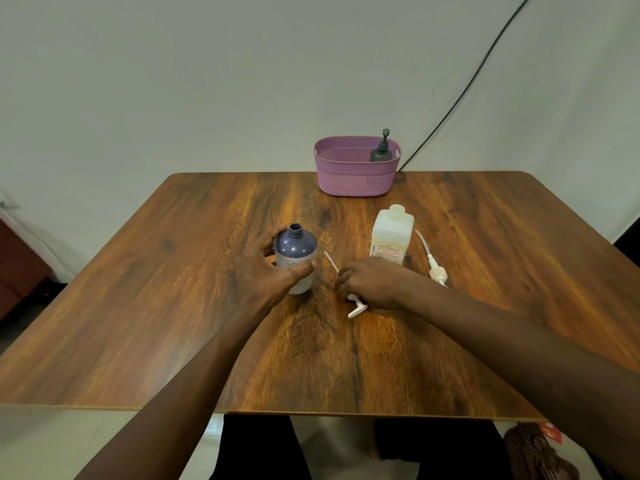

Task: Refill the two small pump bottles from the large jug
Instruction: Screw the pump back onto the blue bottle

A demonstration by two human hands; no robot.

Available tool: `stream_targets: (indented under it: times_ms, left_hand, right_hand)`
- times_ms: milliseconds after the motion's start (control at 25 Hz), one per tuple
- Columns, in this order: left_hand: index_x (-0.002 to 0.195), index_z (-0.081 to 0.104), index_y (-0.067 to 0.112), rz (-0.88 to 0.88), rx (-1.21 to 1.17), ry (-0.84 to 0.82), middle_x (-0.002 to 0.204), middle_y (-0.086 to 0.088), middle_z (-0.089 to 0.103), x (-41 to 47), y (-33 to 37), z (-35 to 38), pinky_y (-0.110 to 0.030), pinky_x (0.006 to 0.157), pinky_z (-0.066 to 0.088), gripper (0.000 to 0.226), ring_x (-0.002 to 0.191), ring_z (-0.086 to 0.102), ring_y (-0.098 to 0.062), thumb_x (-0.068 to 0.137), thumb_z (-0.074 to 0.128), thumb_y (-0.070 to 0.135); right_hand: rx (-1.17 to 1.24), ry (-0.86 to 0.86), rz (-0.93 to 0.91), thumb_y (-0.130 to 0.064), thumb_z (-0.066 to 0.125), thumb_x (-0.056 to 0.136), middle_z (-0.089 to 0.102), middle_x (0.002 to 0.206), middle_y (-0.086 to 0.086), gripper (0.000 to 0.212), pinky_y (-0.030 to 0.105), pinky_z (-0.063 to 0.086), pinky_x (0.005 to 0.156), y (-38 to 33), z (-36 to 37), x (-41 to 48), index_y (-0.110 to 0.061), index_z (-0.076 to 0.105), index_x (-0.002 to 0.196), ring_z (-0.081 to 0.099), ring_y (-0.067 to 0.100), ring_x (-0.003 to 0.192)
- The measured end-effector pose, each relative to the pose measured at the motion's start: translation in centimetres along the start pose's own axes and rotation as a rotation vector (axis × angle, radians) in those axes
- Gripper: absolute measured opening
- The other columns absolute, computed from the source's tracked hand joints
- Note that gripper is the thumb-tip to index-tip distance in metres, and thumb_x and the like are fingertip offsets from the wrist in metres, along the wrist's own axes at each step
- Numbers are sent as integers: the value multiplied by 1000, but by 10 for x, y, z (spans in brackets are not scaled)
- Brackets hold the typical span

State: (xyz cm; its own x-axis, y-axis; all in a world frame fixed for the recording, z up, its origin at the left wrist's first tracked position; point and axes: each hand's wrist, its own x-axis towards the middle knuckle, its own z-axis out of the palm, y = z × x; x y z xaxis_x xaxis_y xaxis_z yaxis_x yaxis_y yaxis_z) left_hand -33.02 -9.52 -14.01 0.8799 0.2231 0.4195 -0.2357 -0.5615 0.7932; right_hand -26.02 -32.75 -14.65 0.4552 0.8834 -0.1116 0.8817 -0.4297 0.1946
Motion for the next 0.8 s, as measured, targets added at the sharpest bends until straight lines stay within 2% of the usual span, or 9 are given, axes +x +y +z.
stream_targets:
  times_ms: [120, 200, 280, 400, 480, 520, 600, 680, 800]
  left_hand:
    - [137, 59, 31, 1, -10, 15, 127, 15, 66, -1, 0, -2, -33, 87, 60, 86, 110, 63, 4, 61, 89, 55]
    - [137, 59, 31, 3, -10, 32, 127, 15, 67, -3, 1, -4, -31, 86, 59, 87, 110, 63, 4, 60, 87, 59]
    - [137, 58, 33, 0, 0, 30, 127, 17, 66, -3, 2, -5, -30, 87, 59, 87, 110, 62, 4, 59, 86, 60]
    - [132, 59, 37, -11, 18, 13, 124, 21, 64, -3, 6, -3, -29, 86, 59, 80, 108, 62, 4, 60, 89, 54]
    - [136, 58, 31, -5, 21, -29, 127, 16, 64, -2, 10, -2, -16, 86, 54, 80, 107, 61, 3, 64, 91, 46]
    - [139, 57, 27, -9, 23, -50, 130, 12, 64, -2, 13, -1, -8, 85, 48, 82, 108, 59, 1, 66, 91, 42]
    - [140, 56, 23, -14, 34, -67, 132, 9, 63, -2, 18, 1, -4, 84, 40, 84, 113, 58, -3, 66, 90, 44]
    - [139, 57, 24, 1, 45, -78, 130, 12, 63, -3, 22, 2, -2, 82, 39, 83, 113, 57, -2, 66, 87, 51]
    - [138, 58, 23, 23, 39, -92, 125, 14, 62, -2, 27, 4, 2, 78, 39, 80, 110, 57, -2, 68, 87, 49]
  right_hand:
    - [104, 53, 97, -18, 66, 92, 71, 116, -3, 33, 36, 57, 85, 5, -5, 1, -29, 68, 122, 66, 16, 107]
    - [338, 276, 206, -17, 66, 91, 72, 111, -4, 36, 28, 53, 82, 10, -21, -4, -26, 66, 126, 65, 10, 97]
    - [565, 587, 280, -14, 69, 91, 73, 103, -5, 32, 19, 52, 78, 11, -44, -8, -18, 69, 123, 64, 1, 88]
    - [668, 923, 363, -19, 75, 91, 73, 102, 1, 32, 19, 57, 76, 12, -79, -8, -8, 69, 120, 69, 4, 88]
    - [735, 1045, 413, -20, 74, 93, 73, 107, 4, 35, 19, 59, 79, 12, -96, -6, -7, 66, 124, 71, 8, 94]
    - [788, 1093, 425, -20, 74, 93, 73, 107, 3, 34, 19, 59, 79, 13, -102, -6, -8, 66, 124, 71, 8, 96]
    - [900, 1157, 415, -16, 74, 93, 73, 107, 3, 31, 18, 58, 80, 12, -111, -7, -12, 66, 123, 71, 8, 99]
    - [939, 1175, 392, -13, 74, 93, 72, 108, 3, 30, 18, 57, 82, 10, -116, -6, -15, 66, 122, 71, 7, 101]
    - [943, 1160, 390, -12, 75, 92, 72, 109, 5, 32, 20, 58, 82, 8, -114, -4, -8, 66, 123, 71, 9, 101]
